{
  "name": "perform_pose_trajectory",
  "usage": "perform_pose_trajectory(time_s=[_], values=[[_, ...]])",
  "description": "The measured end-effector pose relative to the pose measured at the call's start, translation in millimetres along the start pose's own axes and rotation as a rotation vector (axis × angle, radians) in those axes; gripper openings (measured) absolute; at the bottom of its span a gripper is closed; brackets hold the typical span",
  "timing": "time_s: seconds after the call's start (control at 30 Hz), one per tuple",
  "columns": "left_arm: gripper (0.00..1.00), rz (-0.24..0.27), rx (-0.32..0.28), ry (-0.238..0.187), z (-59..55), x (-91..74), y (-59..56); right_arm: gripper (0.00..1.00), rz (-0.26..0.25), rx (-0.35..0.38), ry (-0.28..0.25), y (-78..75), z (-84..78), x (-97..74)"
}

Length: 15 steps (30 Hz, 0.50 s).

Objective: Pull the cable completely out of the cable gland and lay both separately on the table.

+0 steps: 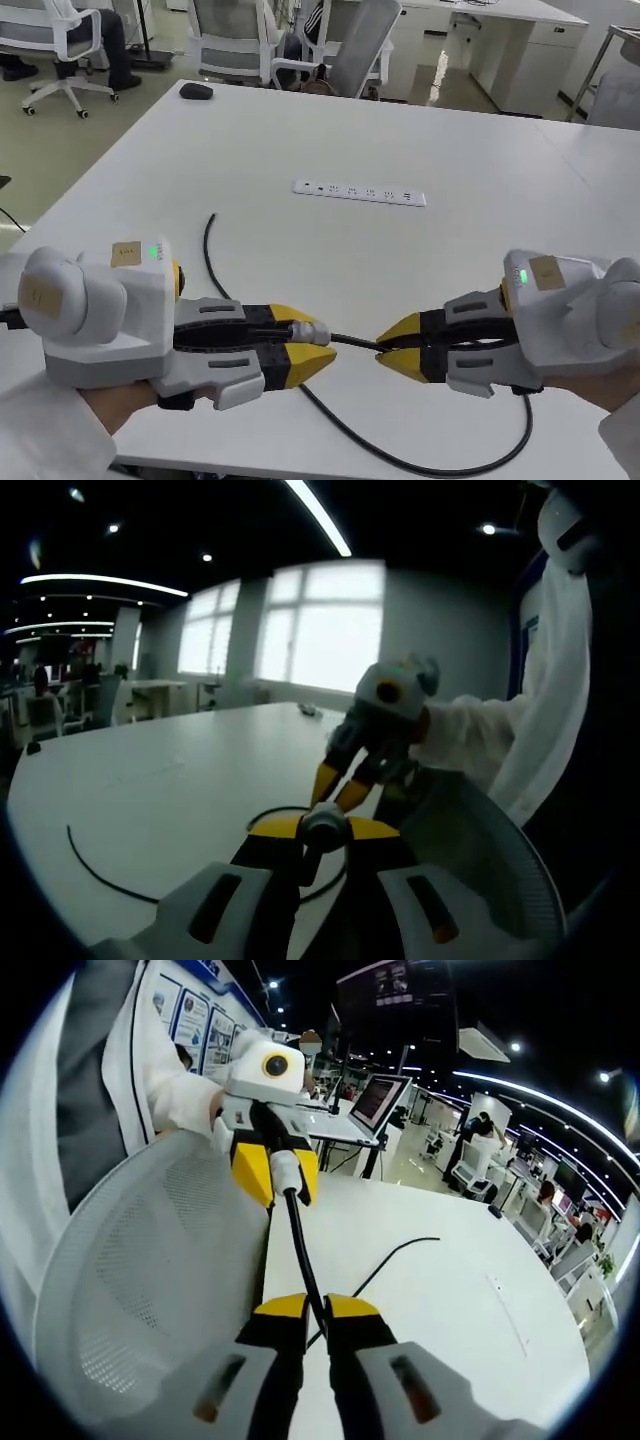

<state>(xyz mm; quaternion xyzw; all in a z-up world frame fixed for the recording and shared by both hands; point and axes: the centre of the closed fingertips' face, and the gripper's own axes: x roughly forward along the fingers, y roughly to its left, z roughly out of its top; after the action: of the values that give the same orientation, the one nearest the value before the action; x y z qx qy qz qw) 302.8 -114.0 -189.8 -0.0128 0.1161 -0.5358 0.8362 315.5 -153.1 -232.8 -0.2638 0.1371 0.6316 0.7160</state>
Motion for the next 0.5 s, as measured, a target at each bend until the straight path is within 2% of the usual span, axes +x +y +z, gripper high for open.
perform_pose_trajectory(time_s=[0.13,0.5], values=[[0.17,-0.001,-0.001,0.000,-0.1,0.1,-0.3,0.05,-0.005,0.007,0.002,-0.1,-2.2,-0.4],[0.17,-0.008,-0.001,-0.004,1.0,0.3,-2.4,0.05,-0.026,0.046,0.036,-0.7,-22.8,-5.7]])
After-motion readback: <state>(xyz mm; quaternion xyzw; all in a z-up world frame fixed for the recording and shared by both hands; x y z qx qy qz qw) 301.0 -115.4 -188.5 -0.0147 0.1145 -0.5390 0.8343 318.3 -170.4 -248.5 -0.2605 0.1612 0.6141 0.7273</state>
